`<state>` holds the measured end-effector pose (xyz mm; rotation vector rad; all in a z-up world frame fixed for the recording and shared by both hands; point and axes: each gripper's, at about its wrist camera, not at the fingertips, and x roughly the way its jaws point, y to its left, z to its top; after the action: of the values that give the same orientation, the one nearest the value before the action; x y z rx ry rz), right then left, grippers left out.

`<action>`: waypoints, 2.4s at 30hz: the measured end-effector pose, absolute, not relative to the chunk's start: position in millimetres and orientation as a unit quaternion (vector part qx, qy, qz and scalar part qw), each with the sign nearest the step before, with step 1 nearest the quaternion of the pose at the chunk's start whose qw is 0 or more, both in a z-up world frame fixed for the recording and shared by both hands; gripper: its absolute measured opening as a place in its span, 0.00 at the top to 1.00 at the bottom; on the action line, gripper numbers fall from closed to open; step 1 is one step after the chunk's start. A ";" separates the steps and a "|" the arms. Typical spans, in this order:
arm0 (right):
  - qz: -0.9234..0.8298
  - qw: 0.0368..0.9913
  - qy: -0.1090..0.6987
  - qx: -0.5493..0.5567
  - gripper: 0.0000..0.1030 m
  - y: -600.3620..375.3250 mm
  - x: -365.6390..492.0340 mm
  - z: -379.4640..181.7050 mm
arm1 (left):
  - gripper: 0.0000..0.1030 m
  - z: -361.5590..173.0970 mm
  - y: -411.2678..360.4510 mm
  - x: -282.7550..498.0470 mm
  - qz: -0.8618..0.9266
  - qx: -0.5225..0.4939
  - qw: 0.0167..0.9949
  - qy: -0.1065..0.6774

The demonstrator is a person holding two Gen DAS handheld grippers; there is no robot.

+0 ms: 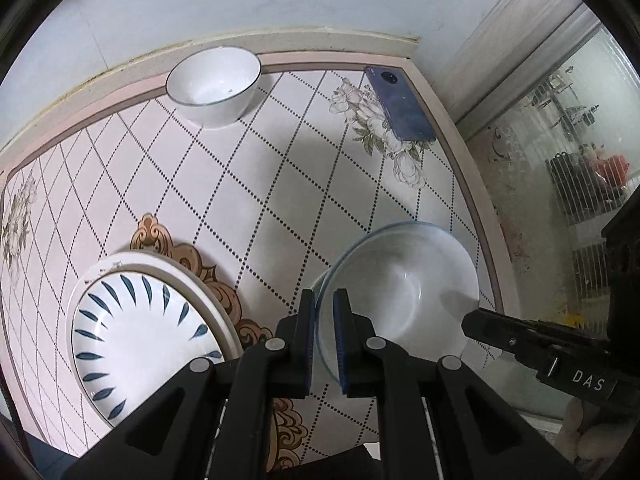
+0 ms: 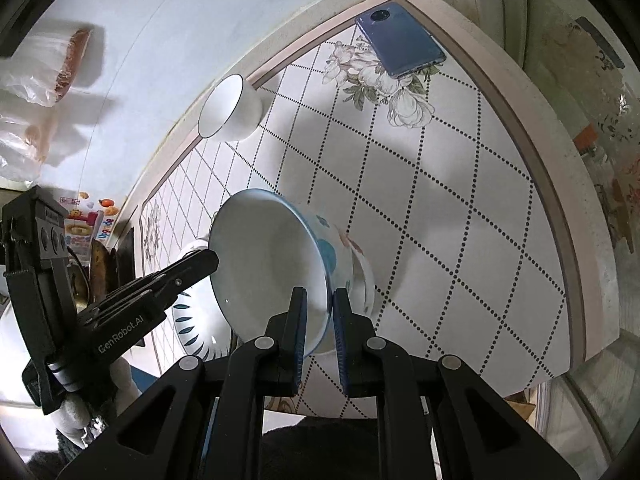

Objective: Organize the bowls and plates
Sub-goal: 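Carry the white bowl and nest it into the floral bowl with both grippers, then open both grippers and withdraw them from the nested bowls, then grasp the black-rimmed white bowl rim with both grippers and lift it, then lower the black-rimmed bowl into the nested bowls with both grippers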

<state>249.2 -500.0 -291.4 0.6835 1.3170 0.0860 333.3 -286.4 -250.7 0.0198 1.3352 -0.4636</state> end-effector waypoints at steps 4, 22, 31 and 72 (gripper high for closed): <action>0.044 0.733 0.605 0.308 0.86 -499.1 248.6 -295.0 | 0.93 -257.3 -285.1 327.4 -0.210 0.011 0.758 0.617; 0.049 0.725 0.623 0.288 0.74 -520.6 285.6 -272.2 | 0.74 -209.2 -251.3 384.4 -0.216 -0.034 0.773 0.596; 0.101 0.755 0.571 0.305 0.28 -511.8 445.3 -257.2 | 0.37 -261.0 -202.9 538.4 -0.142 -0.126 0.754 0.629; 0.076 0.753 0.610 0.236 0.85 -434.4 494.4 -279.5 | 0.92 -220.3 -227.3 495.7 -0.190 -0.030 0.779 0.596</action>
<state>494.4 -434.4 -279.5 0.5145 1.3318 0.1651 495.7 -227.3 -220.3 -0.0639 1.2891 -0.4105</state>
